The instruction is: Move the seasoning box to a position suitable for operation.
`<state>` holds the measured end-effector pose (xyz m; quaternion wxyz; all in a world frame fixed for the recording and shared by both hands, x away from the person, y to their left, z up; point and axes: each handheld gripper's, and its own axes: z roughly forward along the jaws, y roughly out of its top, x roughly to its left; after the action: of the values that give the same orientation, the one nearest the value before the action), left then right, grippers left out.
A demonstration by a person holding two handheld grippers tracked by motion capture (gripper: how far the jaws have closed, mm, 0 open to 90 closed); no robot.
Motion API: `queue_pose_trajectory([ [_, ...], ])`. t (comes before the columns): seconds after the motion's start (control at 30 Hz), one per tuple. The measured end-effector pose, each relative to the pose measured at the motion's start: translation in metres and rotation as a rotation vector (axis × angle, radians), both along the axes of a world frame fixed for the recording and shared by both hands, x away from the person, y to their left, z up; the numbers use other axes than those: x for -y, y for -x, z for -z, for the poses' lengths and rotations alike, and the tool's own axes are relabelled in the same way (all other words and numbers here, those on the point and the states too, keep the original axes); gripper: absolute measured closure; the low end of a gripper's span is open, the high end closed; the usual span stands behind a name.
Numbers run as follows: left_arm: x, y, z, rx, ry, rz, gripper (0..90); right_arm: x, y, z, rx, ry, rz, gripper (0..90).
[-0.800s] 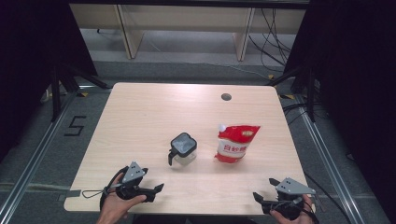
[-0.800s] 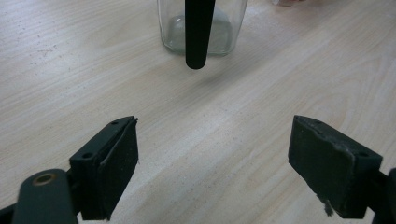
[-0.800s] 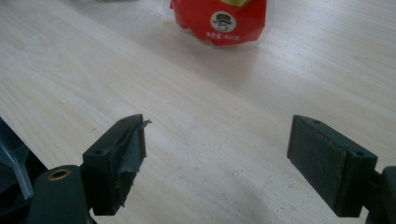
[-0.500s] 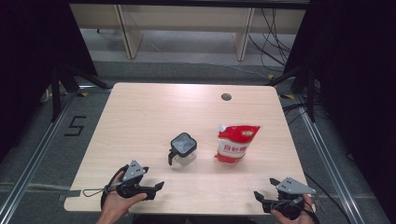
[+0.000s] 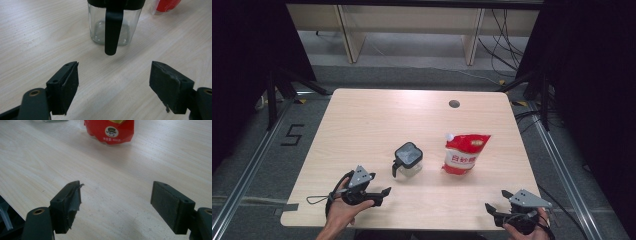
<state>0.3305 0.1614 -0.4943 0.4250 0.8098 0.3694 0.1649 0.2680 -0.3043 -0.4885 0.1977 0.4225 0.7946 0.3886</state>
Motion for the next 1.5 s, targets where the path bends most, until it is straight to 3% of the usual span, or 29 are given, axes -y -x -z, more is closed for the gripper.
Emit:
queue_pose_trajectory([
  [0.03, 0.003, -0.001, 0.001, 0.004, 0.015, -0.011, 23.7, -0.001, 0.002, -0.001, -0.007, -0.005, 0.024, 25.2],
  [0.17, 0.008, -0.008, 0.0, 0.005, -0.006, 0.006, 24.7, 0.0, -0.001, -0.001, 0.015, 0.002, -0.009, 25.2],
  [0.23, 0.013, -0.01, 0.002, 0.012, 0.024, -0.006, 24.9, 0.0, 0.0, -0.001, 0.012, -0.002, -0.002, 25.1],
  [0.3, 0.015, -0.012, 0.002, 0.004, 0.029, -0.012, 25.2, 0.0, 0.0, -0.001, 0.017, -0.002, -0.003, 24.2],
  [0.33, 0.015, -0.013, 0.0, 0.013, -0.006, 0.006, 25.3, 0.0, 0.0, -0.001, 0.017, 0.0, -0.005, 24.2],
  [0.37, 0.018, -0.014, 0.002, 0.019, 0.023, -0.003, 25.4, 0.0, 0.0, -0.001, 0.035, 0.01, -0.006, 24.1],
  [0.53, 0.024, -0.019, 0.0, 0.02, 0.022, -0.003, 27.6, 0.0, 0.0, -0.002, 0.041, 0.013, -0.005, 23.4],
  [0.57, 0.023, -0.02, -0.001, 0.028, -0.004, 0.01, 28.7, 0.0, 0.0, -0.002, 0.043, 0.013, -0.009, 23.4],
  [0.63, 0.027, -0.022, 0.0, 0.038, 0.012, 0.006, 31.4, 0.0, -0.001, -0.002, 0.044, 0.014, -0.01, 23.4],
  [0.67, 0.027, -0.022, -0.001, 0.042, -0.011, 0.016, 33.5, 0.0, 0.0, -0.001, 0.043, 0.013, -0.009, 23.4],
  [0.7, 0.03, -0.023, 0.0, 0.047, 0.009, 0.007, 34.9, 0.0, -0.001, -0.001, 0.037, 0.011, -0.01, 23.4],
  [0.73, 0.029, -0.024, -0.001, 0.052, -0.008, 0.02, 35.9, 0.0, -0.001, -0.001, 0.039, 0.008, -0.01, 23.4],
  [0.77, 0.031, -0.025, -0.001, 0.06, 0.003, 0.01, 38.9, 0.0, 0.0, -0.001, 0.017, -0.007, -0.008, 23.4],
  [0.8, 0.031, -0.026, -0.003, 0.066, -0.025, 0.027, 41.6, 0.0, 0.0, -0.001, 0.026, -0.008, -0.006, 23.4],
  [0.87, 0.033, -0.026, -0.002, 0.07, -0.007, 0.011, 42.6, 0.0, -0.001, -0.001, 0.04, 0.001, -0.008, 23.4],
  [0.9, 0.035, -0.028, -0.002, 0.074, 0.003, 0.012, 45.5, -0.001, -0.001, 0.0, 0.021, -0.007, -0.01, 23.4],
  [0.93, 0.035, -0.028, -0.003, 0.083, -0.02, 0.013, 46.8, -0.001, 0.0, 0.0, 0.023, -0.005, -0.013, 23.4],
  [1.0, 0.036, -0.03, -0.003, 0.086, -0.01, 0.015, 49.8, 0.0, -0.001, 0.0, 0.046, 0.008, -0.015, 23.4],
  [1.03, 0.036, -0.032, -0.004, 0.098, -0.038, 0.022, 51.4, 0.0, -0.001, 0.0, 0.041, 0.002, -0.017, 23.4],
  [1.07, 0.037, -0.033, -0.003, 0.103, -0.028, 0.016, 53.3, -0.001, 0.0, -0.001, 0.017, -0.005, -0.003, 23.4],
  [1.13, 0.039, -0.034, -0.002, 0.106, -0.021, 0.011, 56.5, 0.0, 0.0, 0.0, 0.025, 0.005, -0.013, 23.5],
  [1.17, 0.039, -0.035, -0.002, 0.107, -0.022, 0.018, 58.2, -0.002, 0.001, 0.0, 0.006, -0.007, 0.002, 23.5],
  [1.2, 0.038, -0.036, -0.002, 0.104, -0.045, 0.021, 59.9, -0.002, 0.001, 0.0, 0.009, -0.005, 0.002, 23.5],
  [1.33, 0.04, -0.037, -0.003, 0.116, -0.045, 0.013, 65.8, 0.0, -0.001, 0.0, 0.039, 0.014, -0.024, 23.8],
  [1.4, 0.039, -0.039, -0.004, 0.13, -0.071, 0.036, 68.4, -0.001, -0.001, 0.001, 0.031, 0.009, -0.025, 23.8],
  [1.47, 0.04, -0.038, -0.003, 0.119, -0.058, 0.023, 69.8, -0.002, 0.0, 0.001, 0.019, 0.005, -0.021, 23.9],
  [1.5, 0.039, -0.039, -0.004, 0.133, -0.075, 0.036, 70.0, -0.001, -0.001, 0.001, 0.038, 0.009, -0.023, 24.0],
])
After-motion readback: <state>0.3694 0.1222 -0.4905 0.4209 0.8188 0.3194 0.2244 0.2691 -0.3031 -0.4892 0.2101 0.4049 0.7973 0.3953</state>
